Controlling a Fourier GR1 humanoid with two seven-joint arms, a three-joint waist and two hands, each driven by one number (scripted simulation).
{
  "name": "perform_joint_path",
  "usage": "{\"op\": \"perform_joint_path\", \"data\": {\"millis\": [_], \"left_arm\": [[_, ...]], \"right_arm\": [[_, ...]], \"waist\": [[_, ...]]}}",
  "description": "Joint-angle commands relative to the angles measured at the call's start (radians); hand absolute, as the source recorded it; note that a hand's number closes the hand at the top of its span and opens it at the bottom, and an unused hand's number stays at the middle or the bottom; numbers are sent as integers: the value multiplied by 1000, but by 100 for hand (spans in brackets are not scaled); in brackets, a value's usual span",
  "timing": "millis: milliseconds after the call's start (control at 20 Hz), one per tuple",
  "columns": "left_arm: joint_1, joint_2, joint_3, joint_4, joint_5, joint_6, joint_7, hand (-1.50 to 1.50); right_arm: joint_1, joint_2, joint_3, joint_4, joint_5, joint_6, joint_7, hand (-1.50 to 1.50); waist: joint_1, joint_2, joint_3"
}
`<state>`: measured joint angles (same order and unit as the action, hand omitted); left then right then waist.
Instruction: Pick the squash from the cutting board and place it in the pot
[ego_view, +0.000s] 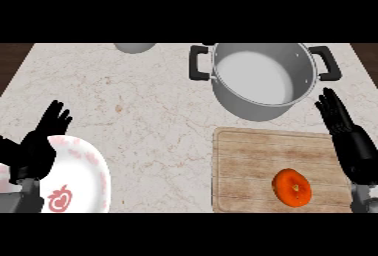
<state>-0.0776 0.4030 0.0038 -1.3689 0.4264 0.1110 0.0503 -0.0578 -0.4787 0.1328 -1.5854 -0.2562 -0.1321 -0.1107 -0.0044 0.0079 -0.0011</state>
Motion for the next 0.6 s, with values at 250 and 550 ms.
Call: {"op": "perform_joint_path", "data": {"millis": [250, 550], "left_arm": [[1, -16, -219, -11, -173, -68, 19, 0], [23, -26, -215, 23, -144, -99, 28, 0]], "right_arm": [[170, 125, 78, -83, 181, -360, 300, 150], [194, 168, -31, -164, 516, -792, 51, -150]], "waist": [[-45, -13, -3], [-86, -24, -4]]}}
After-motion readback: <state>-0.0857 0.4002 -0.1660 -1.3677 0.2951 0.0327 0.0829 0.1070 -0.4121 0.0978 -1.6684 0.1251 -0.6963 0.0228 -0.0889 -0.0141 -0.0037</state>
